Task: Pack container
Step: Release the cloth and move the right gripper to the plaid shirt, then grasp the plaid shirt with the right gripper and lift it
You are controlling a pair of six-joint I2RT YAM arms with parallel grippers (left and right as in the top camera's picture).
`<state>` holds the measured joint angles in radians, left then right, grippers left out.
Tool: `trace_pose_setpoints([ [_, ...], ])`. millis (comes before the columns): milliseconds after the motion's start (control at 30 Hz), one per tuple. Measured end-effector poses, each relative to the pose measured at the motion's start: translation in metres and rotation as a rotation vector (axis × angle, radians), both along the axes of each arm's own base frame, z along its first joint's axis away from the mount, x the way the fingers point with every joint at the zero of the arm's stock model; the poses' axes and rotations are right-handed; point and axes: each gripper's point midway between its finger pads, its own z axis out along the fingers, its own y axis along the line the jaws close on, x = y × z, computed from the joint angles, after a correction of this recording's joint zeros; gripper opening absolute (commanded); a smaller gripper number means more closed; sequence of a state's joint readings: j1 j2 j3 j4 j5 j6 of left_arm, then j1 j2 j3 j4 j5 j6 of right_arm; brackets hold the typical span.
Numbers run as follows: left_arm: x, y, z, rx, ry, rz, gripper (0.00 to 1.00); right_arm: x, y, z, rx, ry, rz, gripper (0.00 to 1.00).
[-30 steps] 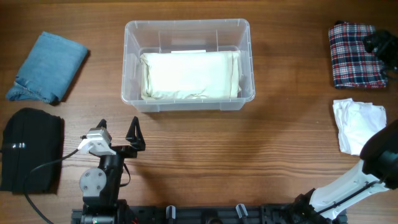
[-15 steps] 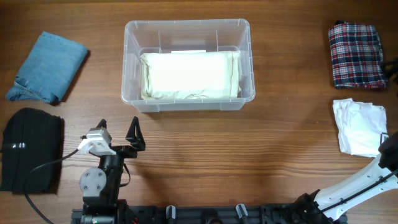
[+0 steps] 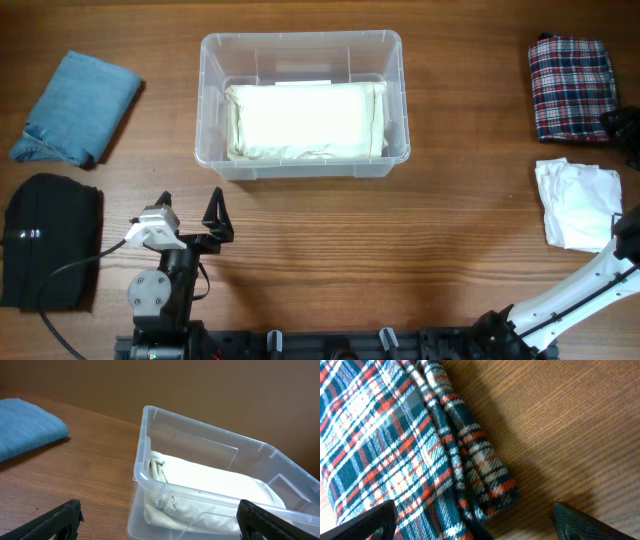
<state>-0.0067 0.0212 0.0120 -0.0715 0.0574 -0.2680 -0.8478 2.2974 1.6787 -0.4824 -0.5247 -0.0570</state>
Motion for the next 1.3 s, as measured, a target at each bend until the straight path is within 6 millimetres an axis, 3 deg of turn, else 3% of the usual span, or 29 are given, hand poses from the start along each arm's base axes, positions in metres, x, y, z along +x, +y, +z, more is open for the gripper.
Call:
trace_pose_setpoints([
  [233, 0.000, 0.000, 0.000, 0.000, 0.000, 0.000, 1.00, 0.022, 0.002, -0.001, 0.030, -0.090, 0.043, 0.86],
  [333, 0.000, 0.000, 0.000, 0.000, 0.000, 0.000, 1.00, 0.037, 0.023, -0.003, 0.041, -0.095, 0.089, 0.72],
  [400, 0.000, 0.000, 0.000, 0.000, 0.000, 0.000, 1.00, 0.046, 0.035, -0.005, 0.052, -0.090, 0.105, 0.56],
  [433, 0.000, 0.000, 0.000, 0.000, 0.000, 0.000, 1.00, 0.053, 0.047, -0.006, 0.063, -0.089, 0.125, 0.39],
  [567, 0.000, 0.000, 0.000, 0.000, 0.000, 0.000, 1.00, 0.070, 0.083, -0.015, 0.124, -0.075, 0.160, 0.09],
  [767, 0.000, 0.000, 0.000, 0.000, 0.000, 0.000, 1.00, 0.066, 0.088, -0.016, 0.184, -0.067, 0.148, 0.04],
  [933, 0.000, 0.000, 0.000, 0.000, 0.000, 0.000, 1.00, 0.051, 0.109, -0.007, 0.266, -0.017, 0.156, 0.05],
  [1000, 0.000, 0.000, 0.000, 0.000, 0.000, 0.000, 1.00, 0.048, 0.122, 0.016, 0.261, -0.018, 0.172, 0.04],
  [1100, 0.000, 0.000, 0.000, 0.000, 0.000, 0.000, 1.00, 0.063, 0.159, 0.122, 0.149, -0.153, 0.265, 0.04],
  [1133, 0.000, 0.000, 0.000, 0.000, 0.000, 0.000, 1.00, 0.064, 0.173, 0.148, 0.122, -0.186, 0.293, 0.04],
  [1233, 0.000, 0.000, 0.000, 0.000, 0.000, 0.000, 1.00, 0.055, 0.238, 0.238, 0.041, -0.313, 0.417, 0.04],
  [1300, 0.000, 0.000, 0.000, 0.000, 0.000, 0.000, 1.00, 0.048, 0.266, 0.265, 0.023, -0.353, 0.470, 0.04],
])
